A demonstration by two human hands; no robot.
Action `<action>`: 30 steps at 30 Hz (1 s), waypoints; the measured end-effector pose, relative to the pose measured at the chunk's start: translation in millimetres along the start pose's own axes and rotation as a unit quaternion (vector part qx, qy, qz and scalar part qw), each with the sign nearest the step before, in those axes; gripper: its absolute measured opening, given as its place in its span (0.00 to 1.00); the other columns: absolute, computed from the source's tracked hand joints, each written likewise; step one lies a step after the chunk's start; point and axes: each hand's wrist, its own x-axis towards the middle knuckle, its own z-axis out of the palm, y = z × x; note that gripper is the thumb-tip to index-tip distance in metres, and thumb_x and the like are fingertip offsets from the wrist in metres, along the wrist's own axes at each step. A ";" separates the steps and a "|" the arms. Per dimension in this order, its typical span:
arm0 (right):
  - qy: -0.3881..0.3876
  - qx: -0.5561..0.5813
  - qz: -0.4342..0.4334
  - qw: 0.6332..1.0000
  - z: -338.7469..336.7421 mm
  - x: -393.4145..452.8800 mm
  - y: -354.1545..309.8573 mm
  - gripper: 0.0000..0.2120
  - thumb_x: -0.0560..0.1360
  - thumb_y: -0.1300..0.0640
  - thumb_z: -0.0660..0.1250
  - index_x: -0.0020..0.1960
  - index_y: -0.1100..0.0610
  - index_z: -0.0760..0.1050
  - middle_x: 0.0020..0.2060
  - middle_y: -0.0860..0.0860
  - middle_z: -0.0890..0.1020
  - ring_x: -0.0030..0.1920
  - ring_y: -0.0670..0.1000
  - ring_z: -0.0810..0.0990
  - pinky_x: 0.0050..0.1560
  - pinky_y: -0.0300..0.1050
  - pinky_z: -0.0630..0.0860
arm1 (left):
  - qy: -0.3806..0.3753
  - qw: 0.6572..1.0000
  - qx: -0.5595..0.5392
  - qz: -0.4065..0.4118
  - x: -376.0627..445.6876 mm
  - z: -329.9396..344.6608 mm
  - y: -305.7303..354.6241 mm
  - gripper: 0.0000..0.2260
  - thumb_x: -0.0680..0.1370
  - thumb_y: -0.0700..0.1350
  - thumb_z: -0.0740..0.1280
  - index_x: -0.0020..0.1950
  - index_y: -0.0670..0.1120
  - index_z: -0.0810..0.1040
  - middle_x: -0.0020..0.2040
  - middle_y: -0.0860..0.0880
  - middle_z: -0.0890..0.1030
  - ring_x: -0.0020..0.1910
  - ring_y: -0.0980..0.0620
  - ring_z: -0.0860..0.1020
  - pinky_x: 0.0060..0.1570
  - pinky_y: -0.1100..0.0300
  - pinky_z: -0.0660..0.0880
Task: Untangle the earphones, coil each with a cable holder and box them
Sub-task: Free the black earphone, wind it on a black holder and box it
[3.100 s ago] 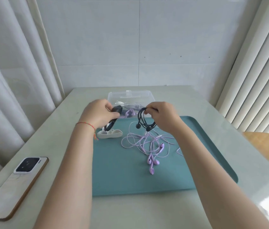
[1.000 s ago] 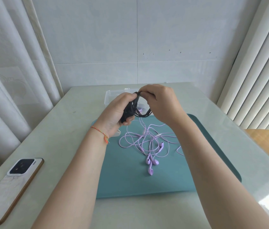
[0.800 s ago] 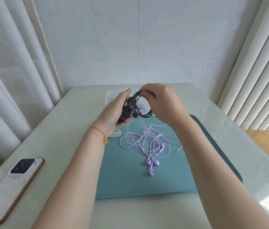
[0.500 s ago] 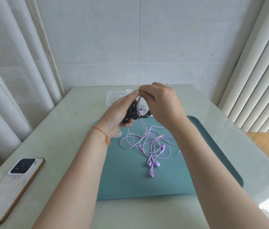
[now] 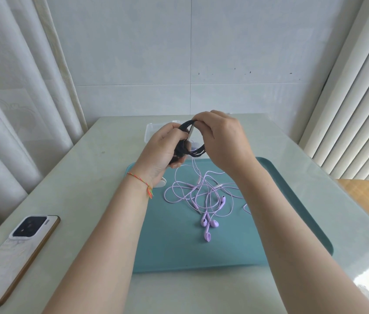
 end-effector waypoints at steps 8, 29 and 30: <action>-0.017 0.081 0.000 0.997 -3.4 0.2 1.2 0.08 0.78 0.64 0.61 0.49 0.62 0.79 0.33 0.48 0.73 0.35 0.40 0.71 0.37 0.29 0.64 | -0.001 0.996 -0.071 -0.046 -1.7 0.8 2.7 0.05 0.77 0.41 0.58 0.43 0.47 0.71 0.32 0.47 0.74 0.25 0.51 0.64 0.26 0.61 0.52; -0.215 0.033 0.073 0.973 -33.6 0.8 -1.7 0.10 0.79 0.59 0.61 0.48 0.53 0.81 0.32 0.45 0.76 0.34 0.45 0.71 0.35 0.35 0.67 | -0.048 0.993 0.101 -0.024 -2.0 -1.6 -0.7 0.23 0.62 0.62 0.72 0.43 0.44 0.77 0.34 0.42 0.72 0.23 0.52 0.67 0.25 0.63 0.56; -0.210 0.032 0.074 0.974 -33.2 1.2 -1.7 0.10 0.79 0.60 0.61 0.49 0.54 0.81 0.33 0.45 0.76 0.34 0.46 0.71 0.36 0.34 0.66 | -0.056 0.994 0.086 -0.027 -2.2 -2.7 -1.0 0.20 0.65 0.58 0.73 0.44 0.43 0.76 0.36 0.41 0.72 0.23 0.52 0.68 0.26 0.62 0.56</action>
